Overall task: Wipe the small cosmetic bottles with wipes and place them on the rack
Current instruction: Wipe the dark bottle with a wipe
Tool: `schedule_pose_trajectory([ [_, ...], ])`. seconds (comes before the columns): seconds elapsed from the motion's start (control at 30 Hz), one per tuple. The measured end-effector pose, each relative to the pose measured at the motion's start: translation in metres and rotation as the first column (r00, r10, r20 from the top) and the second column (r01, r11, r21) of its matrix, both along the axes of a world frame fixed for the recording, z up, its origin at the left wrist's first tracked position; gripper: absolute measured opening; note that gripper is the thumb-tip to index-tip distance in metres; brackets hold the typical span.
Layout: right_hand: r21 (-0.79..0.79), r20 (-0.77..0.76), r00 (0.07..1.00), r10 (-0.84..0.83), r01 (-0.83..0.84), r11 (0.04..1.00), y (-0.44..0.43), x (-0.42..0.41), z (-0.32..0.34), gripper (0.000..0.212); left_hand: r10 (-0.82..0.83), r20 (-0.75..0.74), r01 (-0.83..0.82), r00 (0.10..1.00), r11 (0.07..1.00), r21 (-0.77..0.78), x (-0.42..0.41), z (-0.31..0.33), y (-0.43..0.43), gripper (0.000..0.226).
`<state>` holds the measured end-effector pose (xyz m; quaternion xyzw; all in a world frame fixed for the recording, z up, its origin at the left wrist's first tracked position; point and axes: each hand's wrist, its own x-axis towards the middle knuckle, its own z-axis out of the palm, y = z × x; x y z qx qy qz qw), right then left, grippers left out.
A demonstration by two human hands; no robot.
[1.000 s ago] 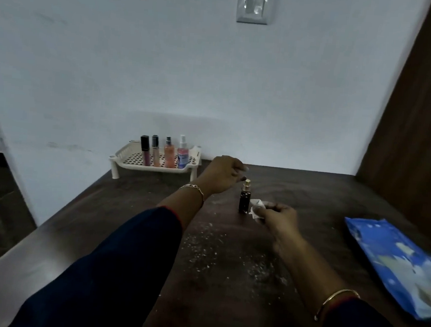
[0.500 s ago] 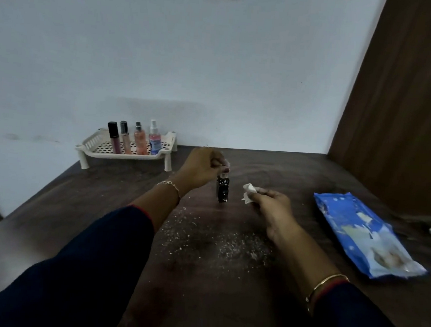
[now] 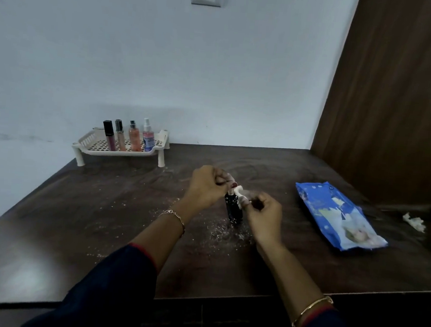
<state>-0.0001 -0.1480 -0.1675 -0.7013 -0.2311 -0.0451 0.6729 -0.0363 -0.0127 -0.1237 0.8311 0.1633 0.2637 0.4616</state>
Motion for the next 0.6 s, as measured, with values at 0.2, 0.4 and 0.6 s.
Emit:
schedule_pose_trajectory([
  [0.2,-0.338,0.470,0.877,0.101,0.073,0.938,-0.009,0.009,0.001,0.027,0.008,0.008,-0.007,1.000,0.999,-0.041,0.004,-0.001,0.002,0.029],
  [0.4,-0.473,0.480,0.855,0.196,0.064,0.879,-0.019,0.009,-0.014,0.024,0.002,0.019,-0.001,1.000,0.999,-0.040,0.004,-0.004,0.002,0.012],
  [0.6,-0.662,0.367,0.864,0.344,-0.016,0.749,-0.026,0.013,-0.007,0.021,-0.044,-0.016,0.044,0.999,0.999,0.009,0.007,0.006,-0.008,0.013],
])
